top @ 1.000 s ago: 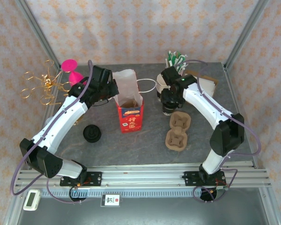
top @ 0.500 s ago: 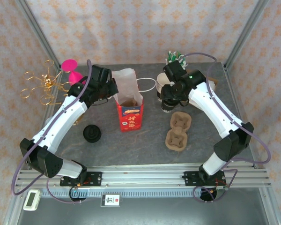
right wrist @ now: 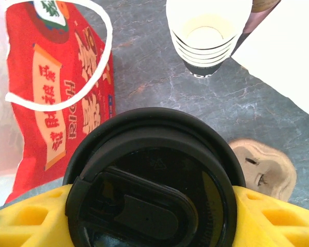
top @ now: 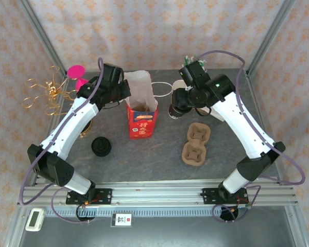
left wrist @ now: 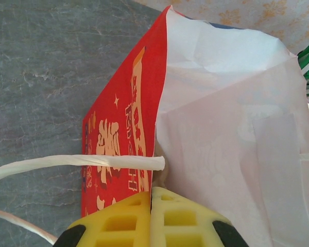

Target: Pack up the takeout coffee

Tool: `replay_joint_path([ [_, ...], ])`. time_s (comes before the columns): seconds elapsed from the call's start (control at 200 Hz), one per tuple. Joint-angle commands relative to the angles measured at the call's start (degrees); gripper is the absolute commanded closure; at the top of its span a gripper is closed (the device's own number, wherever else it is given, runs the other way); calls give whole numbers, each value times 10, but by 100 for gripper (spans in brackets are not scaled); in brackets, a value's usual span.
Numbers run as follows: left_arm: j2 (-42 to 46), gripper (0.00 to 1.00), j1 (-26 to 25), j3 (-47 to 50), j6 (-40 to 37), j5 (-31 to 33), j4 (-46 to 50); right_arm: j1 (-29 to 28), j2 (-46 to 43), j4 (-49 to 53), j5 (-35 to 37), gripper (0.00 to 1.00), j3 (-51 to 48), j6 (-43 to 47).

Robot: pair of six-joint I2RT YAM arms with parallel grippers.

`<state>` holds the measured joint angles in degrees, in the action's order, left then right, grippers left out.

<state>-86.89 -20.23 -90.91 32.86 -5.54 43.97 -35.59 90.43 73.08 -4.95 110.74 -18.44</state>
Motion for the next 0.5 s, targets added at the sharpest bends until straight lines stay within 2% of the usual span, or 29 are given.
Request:
replay_joint_path([
  [0.0,-5,100,4,-23,-18,0,18,-4,-21,19,-7,36,29,-16],
  [0.495,-13,100,5,-26,-14,-17,18,-15,18,19,-79,36,183,-21],
])
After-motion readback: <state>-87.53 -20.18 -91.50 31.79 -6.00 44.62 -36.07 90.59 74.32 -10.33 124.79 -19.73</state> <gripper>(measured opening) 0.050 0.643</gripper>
